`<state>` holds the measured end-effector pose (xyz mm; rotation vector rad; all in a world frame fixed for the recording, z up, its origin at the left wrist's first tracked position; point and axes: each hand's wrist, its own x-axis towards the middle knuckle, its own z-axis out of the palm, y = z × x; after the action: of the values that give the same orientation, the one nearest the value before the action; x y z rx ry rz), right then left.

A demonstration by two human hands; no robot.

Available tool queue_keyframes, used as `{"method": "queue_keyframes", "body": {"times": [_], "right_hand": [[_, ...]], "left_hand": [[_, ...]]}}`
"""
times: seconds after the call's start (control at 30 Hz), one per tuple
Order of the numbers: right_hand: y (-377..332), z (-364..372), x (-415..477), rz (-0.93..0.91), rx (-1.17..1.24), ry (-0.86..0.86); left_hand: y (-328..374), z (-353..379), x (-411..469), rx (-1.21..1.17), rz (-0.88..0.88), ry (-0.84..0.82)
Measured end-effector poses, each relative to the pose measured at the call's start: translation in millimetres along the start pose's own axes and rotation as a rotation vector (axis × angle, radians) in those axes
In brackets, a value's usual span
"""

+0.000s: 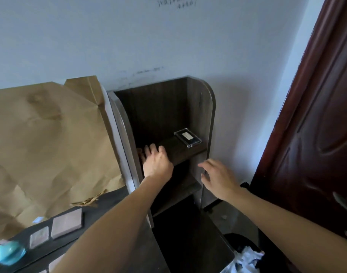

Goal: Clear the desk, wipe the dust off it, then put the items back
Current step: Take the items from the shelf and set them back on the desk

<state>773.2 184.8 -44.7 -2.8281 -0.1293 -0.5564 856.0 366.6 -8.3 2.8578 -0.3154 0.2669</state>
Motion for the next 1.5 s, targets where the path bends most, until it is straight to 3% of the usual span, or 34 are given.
{"method": "queue_keyframes", "body": {"times": [0.23, 0.43, 0.6, 0.73, 0.83, 0.93, 1.17, 1.33, 1.5], "right_hand": [[18, 7, 56, -0.076, 0.026, 0.080], [19, 20, 98, -0.177, -0.008, 0.015], [14, 35, 127, -0.032, -0.074, -0.166], [15, 40, 125, -0.142, -0.120, -0.093], [18, 39, 119, -0.216, -0.004, -0.094], [20, 33, 122, -0.142, 0.163, -0.112], [27, 23, 113, -0.150, 0.194, -0.142], [30, 27, 79, -0.247, 0.309, -0.069], [11, 39, 33, -0.361, 0.434, 0.015]], "left_hand": [[-7, 12, 40, 0.077, -0.171, -0.132], [-3, 16, 45, 0.167, -0.217, -0.073], [-6, 11, 40, 0.208, -0.234, -0.025], [4, 12, 32, 0.204, -0.174, 0.021], [14, 18, 19, 0.171, -0.215, 0.032], [17, 22, 7, 0.128, -0.238, 0.071], [17, 22, -25, 0.105, -0.227, 0.160], [11, 33, -69, 0.118, -0.141, 0.295], [-33, 36, -134, 0.124, -0.187, 0.286]]}}
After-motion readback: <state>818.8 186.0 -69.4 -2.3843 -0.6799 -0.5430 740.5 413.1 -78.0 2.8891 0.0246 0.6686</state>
